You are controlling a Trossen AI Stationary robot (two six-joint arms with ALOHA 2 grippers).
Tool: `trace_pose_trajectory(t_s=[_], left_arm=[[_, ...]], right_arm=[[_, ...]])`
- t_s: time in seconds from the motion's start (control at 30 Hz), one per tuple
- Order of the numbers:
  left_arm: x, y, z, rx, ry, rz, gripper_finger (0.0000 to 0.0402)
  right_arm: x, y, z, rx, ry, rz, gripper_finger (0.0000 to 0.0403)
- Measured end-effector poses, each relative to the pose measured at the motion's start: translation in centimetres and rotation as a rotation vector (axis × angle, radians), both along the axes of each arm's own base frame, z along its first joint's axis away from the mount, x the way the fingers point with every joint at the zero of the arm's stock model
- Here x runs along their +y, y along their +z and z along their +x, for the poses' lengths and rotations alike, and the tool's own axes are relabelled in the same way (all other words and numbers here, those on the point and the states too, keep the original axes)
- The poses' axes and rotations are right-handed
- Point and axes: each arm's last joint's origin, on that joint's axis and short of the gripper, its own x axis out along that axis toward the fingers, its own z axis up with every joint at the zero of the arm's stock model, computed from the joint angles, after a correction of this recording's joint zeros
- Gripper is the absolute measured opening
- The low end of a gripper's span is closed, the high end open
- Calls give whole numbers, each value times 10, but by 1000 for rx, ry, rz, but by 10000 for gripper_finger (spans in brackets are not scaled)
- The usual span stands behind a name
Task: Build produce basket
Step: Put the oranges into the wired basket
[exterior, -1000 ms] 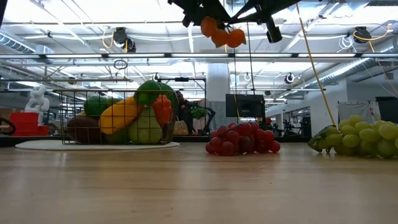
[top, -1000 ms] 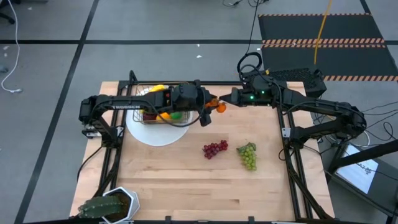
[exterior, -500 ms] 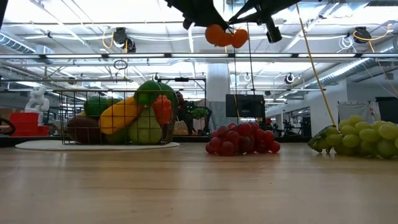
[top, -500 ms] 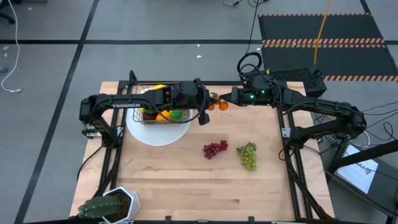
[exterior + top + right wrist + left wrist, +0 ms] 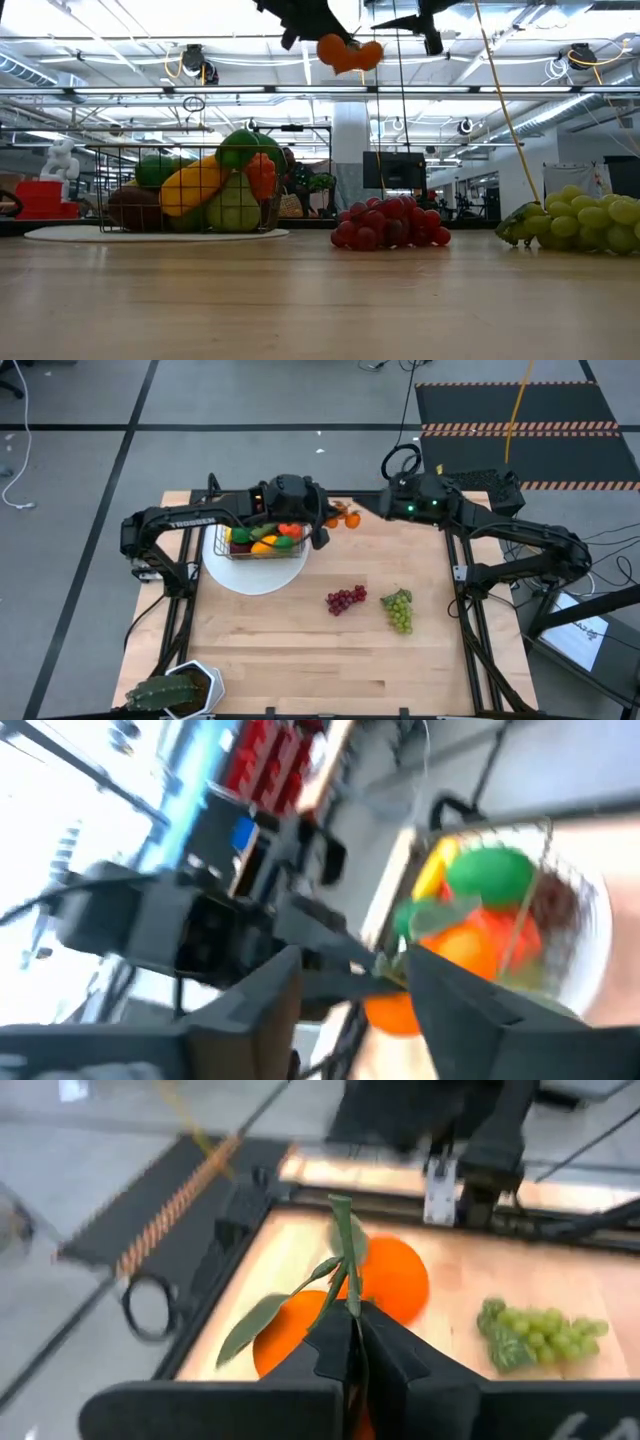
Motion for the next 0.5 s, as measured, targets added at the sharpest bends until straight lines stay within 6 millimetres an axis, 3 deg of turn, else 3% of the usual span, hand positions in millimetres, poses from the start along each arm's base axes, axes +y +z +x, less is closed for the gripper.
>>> trace_pose_trajectory(t_s=[0.2, 0.5], left_arm=[[10, 15, -40, 86, 67, -86, 5], [11, 37, -107, 208, 82, -157, 8]], right_arm=[[-6, 14, -11, -44, -108, -150, 238], [-13, 13, -16, -10, -161, -196, 237]])
